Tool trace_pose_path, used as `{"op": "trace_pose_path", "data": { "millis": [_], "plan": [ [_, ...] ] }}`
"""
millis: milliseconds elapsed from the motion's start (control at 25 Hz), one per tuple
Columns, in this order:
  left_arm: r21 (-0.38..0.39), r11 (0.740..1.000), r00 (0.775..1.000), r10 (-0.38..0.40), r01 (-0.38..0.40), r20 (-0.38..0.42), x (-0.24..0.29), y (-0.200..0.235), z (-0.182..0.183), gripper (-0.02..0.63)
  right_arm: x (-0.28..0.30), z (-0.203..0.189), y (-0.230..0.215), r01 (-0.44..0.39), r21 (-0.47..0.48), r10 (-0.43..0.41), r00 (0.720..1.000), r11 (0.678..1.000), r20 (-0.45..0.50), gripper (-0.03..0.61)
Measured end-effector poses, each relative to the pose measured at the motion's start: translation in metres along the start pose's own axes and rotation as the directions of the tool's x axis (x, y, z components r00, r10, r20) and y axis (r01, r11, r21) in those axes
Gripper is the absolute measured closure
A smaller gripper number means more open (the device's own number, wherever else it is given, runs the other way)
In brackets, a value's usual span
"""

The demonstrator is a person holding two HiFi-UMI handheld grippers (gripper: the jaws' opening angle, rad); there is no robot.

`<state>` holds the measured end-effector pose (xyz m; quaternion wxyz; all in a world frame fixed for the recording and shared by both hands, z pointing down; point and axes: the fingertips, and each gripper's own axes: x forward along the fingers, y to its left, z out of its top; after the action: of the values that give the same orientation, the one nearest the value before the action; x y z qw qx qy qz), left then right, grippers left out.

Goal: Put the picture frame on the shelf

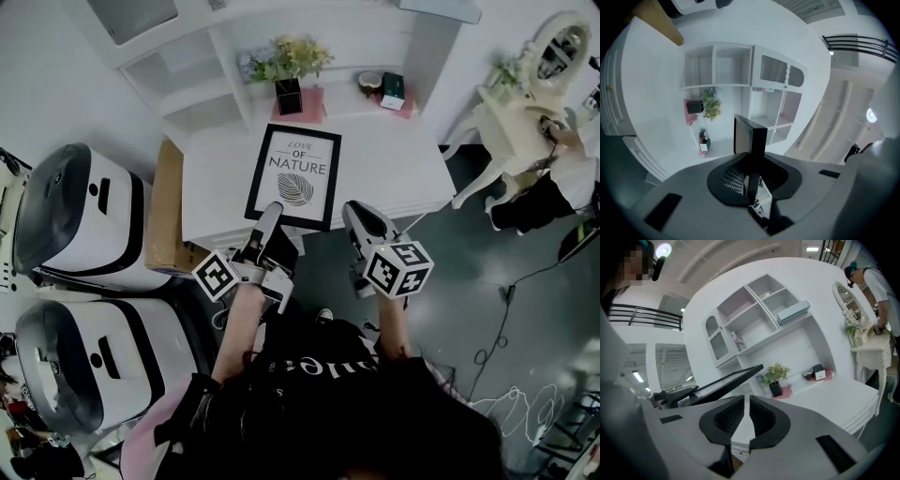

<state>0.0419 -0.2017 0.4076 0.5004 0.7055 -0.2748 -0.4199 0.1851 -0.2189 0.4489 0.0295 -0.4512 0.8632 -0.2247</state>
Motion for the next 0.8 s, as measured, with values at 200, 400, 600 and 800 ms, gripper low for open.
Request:
{"op": "trace_pose_path", "data": {
  "millis": [200,400,600,800],
  "plan": [
    [0.005,1.0,1.0,-0.004,0.004,0.0,0.012,0.001,0.014,0.543,0.015,-0.001,-0.005,-0.003,0.014,0.003,1.0,1.0,-0.011,0.514],
    [-0.048,0.998,0.999,-0.041,0.041,0.007,0.041,0.008,0.039,0.543,0.041,0.013,-0.013,0.009,-0.008,-0.009,1.0,1.0,-0.009,0.512],
    [-0.046,0.995,0.996,-0.087,0.087,-0.012,0.082,0.004,0.071,0.543,0.074,0.032,-0.023,0.023,-0.014,-0.024,1.0,1.0,-0.013,0.512],
    [-0.052,0.988,0.987,-0.148,0.144,-0.062,0.125,-0.008,0.107,0.543,0.112,0.051,-0.03,0.041,-0.023,-0.041,0.999,0.999,-0.006,0.512]
  ]
}}
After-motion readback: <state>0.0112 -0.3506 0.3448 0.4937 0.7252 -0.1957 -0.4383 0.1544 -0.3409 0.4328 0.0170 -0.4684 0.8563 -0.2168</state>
